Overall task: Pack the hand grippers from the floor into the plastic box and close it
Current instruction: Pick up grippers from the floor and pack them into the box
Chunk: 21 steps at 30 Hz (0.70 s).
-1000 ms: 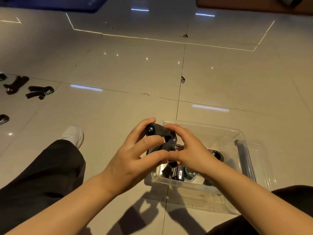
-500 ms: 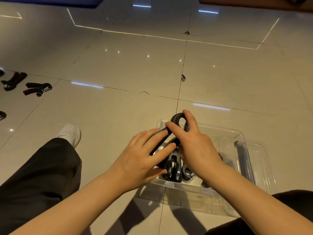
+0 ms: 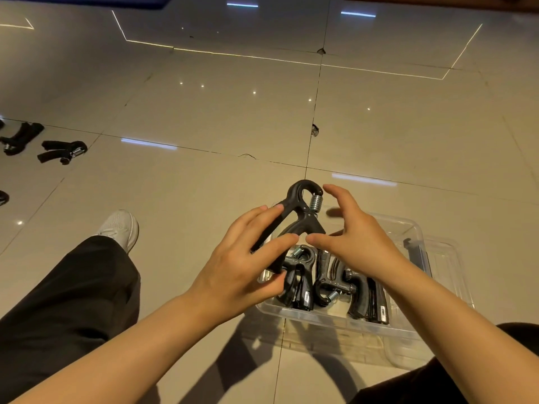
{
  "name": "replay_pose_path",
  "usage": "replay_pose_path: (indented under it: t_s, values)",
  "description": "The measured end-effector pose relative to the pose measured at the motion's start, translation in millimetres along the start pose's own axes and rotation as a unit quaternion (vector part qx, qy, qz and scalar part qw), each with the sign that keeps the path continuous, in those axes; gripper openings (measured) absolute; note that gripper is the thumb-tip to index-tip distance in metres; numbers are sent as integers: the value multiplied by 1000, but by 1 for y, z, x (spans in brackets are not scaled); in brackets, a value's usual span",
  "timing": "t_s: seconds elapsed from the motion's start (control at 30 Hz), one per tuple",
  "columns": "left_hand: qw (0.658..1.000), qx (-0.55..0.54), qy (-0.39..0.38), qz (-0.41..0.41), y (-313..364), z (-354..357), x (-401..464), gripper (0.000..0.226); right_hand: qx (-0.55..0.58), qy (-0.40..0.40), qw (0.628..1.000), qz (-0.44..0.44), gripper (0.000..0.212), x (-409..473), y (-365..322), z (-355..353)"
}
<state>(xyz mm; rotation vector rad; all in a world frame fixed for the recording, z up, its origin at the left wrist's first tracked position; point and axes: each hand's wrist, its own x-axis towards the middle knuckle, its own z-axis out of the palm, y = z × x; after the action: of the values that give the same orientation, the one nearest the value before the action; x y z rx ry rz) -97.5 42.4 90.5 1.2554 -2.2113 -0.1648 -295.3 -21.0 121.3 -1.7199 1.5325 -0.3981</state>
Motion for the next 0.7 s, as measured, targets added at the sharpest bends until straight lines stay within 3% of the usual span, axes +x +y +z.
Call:
replay_pose_path:
  t_s: [0.1, 0.2, 0.37, 0.47, 0.53, 0.6, 0.7]
  values:
    - [1000, -2, 3, -11, 2, 3, 0, 47, 23, 22, 1000, 1, 74, -7, 2, -1]
    - [999, -10, -5, -31, 2, 9, 2, 46, -58, 91, 993, -48, 64, -11, 0, -1]
    - [987, -28, -108, -118, -1, 31, -12, 64, -117, 127, 978, -116, 55, -8, 5, -8]
    - [973, 1, -138, -183, 0, 68, -28, 62, -284, 94, 944, -139, 36, 7, 30, -6]
    - [960, 41, -164, -223, 4, 100, -36, 63, -389, 47, 914, -111, 24, 16, 57, -3]
    - [948, 77, -171, -258, 9, 127, -43, 65, -427, 6, 902, -65, 18, 19, 85, -6]
    - [952, 102, -125, -262, 7, 141, -47, 64, -403, -26, 915, -12, 7, 19, 112, -14]
